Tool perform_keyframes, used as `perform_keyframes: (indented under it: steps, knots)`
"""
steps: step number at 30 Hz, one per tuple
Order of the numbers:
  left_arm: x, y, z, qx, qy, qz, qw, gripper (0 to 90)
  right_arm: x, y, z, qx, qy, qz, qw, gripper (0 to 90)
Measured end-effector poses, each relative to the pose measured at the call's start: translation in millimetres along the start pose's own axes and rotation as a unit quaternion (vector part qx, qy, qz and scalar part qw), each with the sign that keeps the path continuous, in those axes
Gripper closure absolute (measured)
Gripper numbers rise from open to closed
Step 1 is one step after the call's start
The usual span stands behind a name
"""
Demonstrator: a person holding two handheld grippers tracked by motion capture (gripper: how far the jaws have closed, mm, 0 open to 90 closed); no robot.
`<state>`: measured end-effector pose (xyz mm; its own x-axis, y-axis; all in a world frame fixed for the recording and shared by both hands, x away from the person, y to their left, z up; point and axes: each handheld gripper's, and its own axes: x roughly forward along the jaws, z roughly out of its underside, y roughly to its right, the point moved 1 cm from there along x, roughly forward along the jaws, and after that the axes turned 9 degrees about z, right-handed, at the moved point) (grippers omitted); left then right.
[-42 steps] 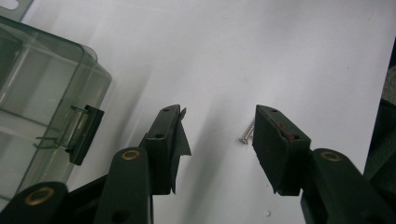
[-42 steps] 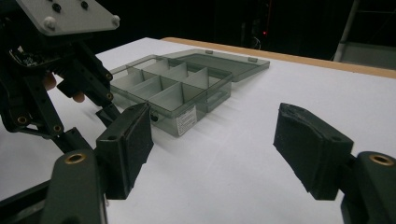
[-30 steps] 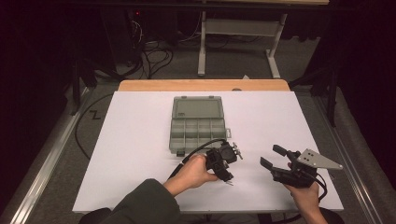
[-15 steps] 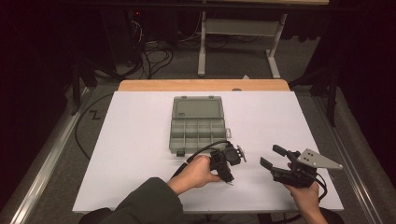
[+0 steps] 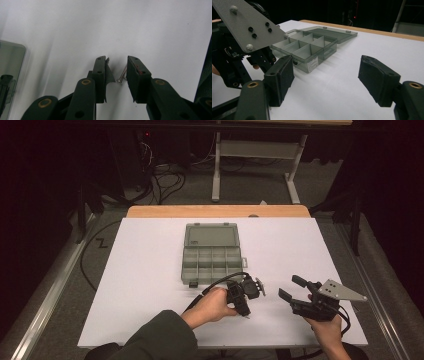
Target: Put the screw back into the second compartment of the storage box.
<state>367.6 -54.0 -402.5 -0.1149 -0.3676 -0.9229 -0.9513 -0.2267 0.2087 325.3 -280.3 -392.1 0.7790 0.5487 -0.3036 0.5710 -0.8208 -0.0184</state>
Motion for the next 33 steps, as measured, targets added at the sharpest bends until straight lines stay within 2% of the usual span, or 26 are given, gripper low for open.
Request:
perform_keyframes:
  steps: [14,17,33]
  knots:
    - [1.9,0.1,-0.5,-0.002,-0.007,-0.003,1.0000,71.6,-0.8,1.2,-0.4,0.001,0.002,-0.001,1.0000,30.1]
    - [2.5,-0.9,-0.9,0.003,-0.003,-0.005,1.0000,72.4,-0.7,1.3,-0.3,0.001,0.001,-0.001,1.0000,30.1]
    - [3.0,-0.3,-1.4,0.002,-0.004,-0.006,1.0000,78.2,-0.8,1.1,-0.3,0.000,0.001,-0.002,1.0000,30.3]
